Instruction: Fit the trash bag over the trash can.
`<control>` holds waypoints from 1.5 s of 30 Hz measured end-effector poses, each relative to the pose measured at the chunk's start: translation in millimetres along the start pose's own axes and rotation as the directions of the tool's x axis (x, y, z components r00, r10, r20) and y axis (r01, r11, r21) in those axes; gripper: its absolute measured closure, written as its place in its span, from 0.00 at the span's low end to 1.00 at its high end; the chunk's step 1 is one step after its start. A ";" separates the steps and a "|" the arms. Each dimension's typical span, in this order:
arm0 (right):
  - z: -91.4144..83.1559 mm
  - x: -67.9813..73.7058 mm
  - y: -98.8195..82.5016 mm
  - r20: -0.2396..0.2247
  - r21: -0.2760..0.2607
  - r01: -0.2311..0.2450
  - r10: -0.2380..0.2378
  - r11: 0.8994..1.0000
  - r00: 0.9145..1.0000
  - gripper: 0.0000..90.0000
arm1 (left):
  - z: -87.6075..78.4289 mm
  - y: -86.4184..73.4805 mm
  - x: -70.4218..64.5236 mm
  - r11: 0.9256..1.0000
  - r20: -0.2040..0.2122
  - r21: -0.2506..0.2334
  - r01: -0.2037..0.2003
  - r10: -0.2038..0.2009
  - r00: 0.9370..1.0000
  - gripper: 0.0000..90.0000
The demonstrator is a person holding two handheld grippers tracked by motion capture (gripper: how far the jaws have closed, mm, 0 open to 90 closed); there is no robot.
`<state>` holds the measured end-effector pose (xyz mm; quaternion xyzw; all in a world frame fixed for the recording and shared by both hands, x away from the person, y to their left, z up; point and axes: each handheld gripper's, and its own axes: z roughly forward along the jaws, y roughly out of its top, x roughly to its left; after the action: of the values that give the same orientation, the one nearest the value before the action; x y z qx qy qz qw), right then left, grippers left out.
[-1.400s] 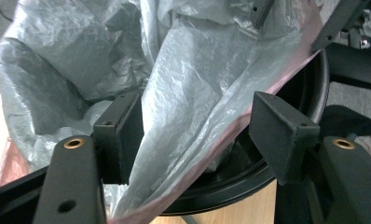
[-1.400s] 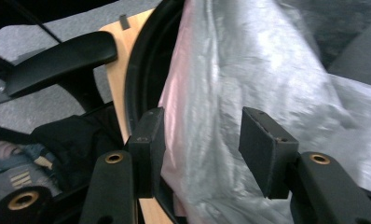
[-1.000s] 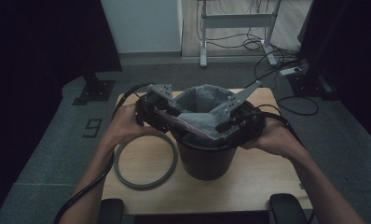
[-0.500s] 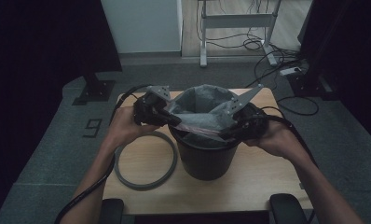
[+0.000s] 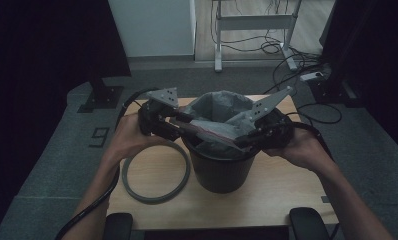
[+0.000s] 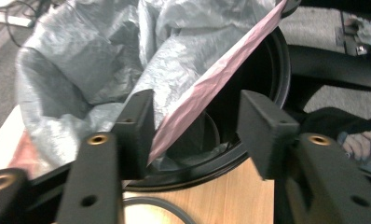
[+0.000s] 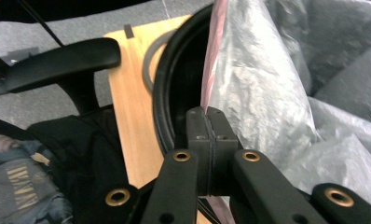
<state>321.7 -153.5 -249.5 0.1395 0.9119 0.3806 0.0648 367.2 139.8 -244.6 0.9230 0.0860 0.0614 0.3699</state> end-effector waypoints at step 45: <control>14.7 5.0 -6.2 -0.123 -0.057 -0.018 0.011 0.998 0.992 0.99 | 1.7 -17.5 -32.9 0.993 -0.083 0.094 -0.072 0.080 0.993 0.99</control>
<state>318.9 -146.2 -264.3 0.1203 0.9016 0.4154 0.0098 333.3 144.4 -259.5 0.9380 0.0696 0.1114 0.3209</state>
